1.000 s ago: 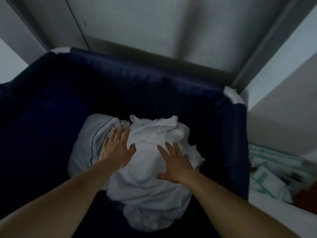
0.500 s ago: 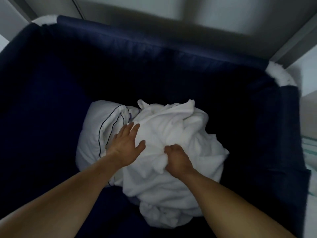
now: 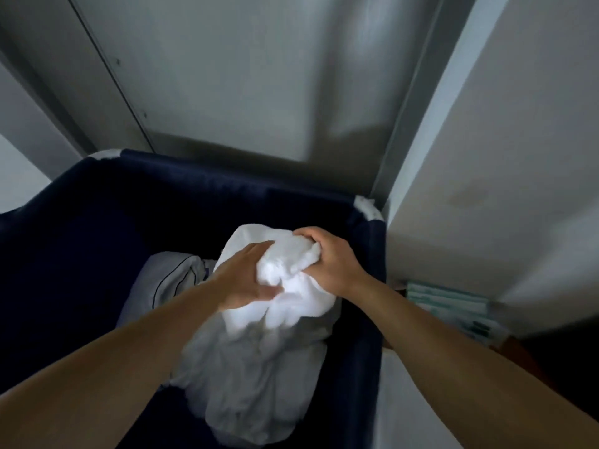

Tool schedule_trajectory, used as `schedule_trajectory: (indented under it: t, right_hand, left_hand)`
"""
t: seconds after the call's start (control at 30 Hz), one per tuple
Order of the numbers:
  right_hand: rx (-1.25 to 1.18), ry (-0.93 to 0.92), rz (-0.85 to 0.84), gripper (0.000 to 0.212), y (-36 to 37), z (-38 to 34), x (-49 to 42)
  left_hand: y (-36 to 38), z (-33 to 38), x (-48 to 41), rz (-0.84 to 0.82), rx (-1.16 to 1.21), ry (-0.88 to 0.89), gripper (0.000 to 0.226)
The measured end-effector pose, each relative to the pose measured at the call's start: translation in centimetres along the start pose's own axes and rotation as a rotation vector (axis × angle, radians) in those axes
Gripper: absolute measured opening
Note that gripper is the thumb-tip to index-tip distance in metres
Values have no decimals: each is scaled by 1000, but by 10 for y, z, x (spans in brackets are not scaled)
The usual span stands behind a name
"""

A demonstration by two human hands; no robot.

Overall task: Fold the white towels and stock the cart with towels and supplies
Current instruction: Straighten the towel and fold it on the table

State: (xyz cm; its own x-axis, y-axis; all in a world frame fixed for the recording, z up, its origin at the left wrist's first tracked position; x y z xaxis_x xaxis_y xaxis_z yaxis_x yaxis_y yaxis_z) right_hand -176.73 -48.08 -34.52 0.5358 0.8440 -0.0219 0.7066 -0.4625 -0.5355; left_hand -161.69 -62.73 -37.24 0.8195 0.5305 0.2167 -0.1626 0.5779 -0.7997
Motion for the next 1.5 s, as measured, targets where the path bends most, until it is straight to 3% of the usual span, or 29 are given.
schedule_trajectory:
  t: [0.1,0.2,0.27,0.33,0.4,0.47,0.63,0.73,0.87,1.0,1.1,1.17,1.33,1.43,1.5]
  right_hand:
    - [-11,-46,50,42,-34,-15,20]
    - [-70,-39,127,30,-62,-32,46]
    - [-158,-26,209,19,-79,-47,59]
    - [-155,-59,295,21,-98,-68,69]
    - [-134,-125,358,25,-118,-91,80]
    - [-110,-156,387,24,-133,-114,90]
    - [-158,-170,555,28,-180,-164,125]
    - [-172,-194,575,52,-217,-179,151]
    - [-153,-222,569,95,-261,-169,195]
    - [43,47,555,123,-305,-131,250]
    - [55,215,494,136,-334,-97,289]
    - [112,282,445,129,-347,-78,309]
    - [259,401,443,70,-367,-39,340]
    - [242,365,521,41,-383,-21,353]
    - [204,353,555,36,-389,-12,353]
  left_hand:
    - [-21,34,19,174,-50,16,34]
    - [-43,82,45,312,35,60,17]
    - [-54,115,59,365,125,47,24]
    - [-61,139,70,342,232,95,45]
    - [-66,163,80,203,380,222,86]
    - [-67,182,82,89,440,336,104]
    - [-81,243,80,209,568,421,64]
    - [-89,282,78,244,665,446,42]
    - [-94,330,81,223,809,494,36]
    - [-100,375,95,122,919,640,54]
    - [-91,406,114,38,966,704,67]
    - [-73,423,124,25,930,720,65]
    - [-19,452,139,15,805,724,49]
    - [8,444,128,19,705,597,52]
    - [31,430,125,7,671,423,70]
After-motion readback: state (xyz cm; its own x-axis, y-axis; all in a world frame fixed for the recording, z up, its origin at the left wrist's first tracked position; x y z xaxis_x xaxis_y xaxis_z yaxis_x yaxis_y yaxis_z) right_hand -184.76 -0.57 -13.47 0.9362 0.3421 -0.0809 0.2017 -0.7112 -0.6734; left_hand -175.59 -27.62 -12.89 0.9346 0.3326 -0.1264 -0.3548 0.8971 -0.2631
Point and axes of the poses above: each hand's wrist, its own x-axis away from the middle knuckle, its own y-axis out of the palm, z = x × y, the point moved 1 cm from there along -x, towards the middle knuckle, and after that the axes turned 5 degrees about z, right-handed, at the moved point
